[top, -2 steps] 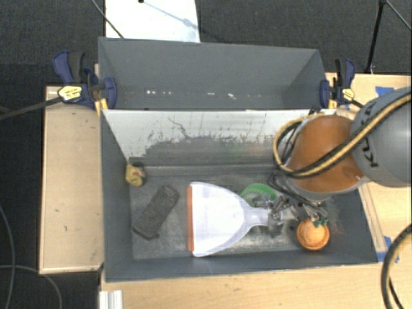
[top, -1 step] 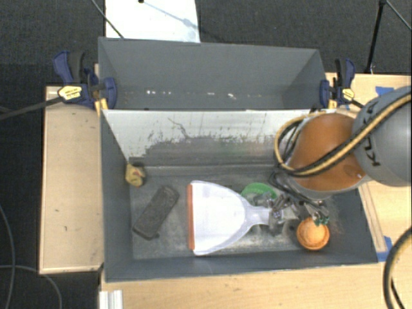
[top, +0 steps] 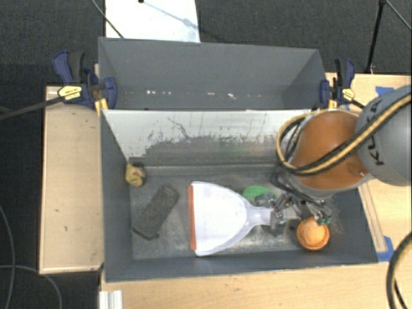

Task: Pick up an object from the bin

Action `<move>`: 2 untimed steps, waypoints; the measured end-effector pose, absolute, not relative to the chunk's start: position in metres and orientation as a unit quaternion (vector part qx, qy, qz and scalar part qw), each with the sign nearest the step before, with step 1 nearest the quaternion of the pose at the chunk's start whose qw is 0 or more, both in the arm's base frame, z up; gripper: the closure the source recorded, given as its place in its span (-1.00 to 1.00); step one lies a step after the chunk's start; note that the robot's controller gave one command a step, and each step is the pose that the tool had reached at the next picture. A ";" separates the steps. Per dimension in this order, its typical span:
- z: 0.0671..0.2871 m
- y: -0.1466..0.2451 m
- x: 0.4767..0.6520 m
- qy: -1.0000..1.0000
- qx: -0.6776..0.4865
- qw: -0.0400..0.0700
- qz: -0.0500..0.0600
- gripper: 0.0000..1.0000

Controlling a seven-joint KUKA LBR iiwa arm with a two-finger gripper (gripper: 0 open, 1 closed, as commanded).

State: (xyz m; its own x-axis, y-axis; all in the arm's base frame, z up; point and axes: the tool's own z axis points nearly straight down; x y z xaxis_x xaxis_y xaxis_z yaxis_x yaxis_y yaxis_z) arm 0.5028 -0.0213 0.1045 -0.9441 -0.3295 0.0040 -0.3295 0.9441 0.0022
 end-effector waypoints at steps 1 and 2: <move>0.127 -0.021 0.502 -0.986 0.166 0.003 -0.001 1.00; 0.144 -0.021 0.504 -0.986 0.166 -0.001 0.000 1.00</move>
Offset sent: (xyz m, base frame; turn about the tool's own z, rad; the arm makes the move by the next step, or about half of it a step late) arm 0.0000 -0.0001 0.0729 0.0000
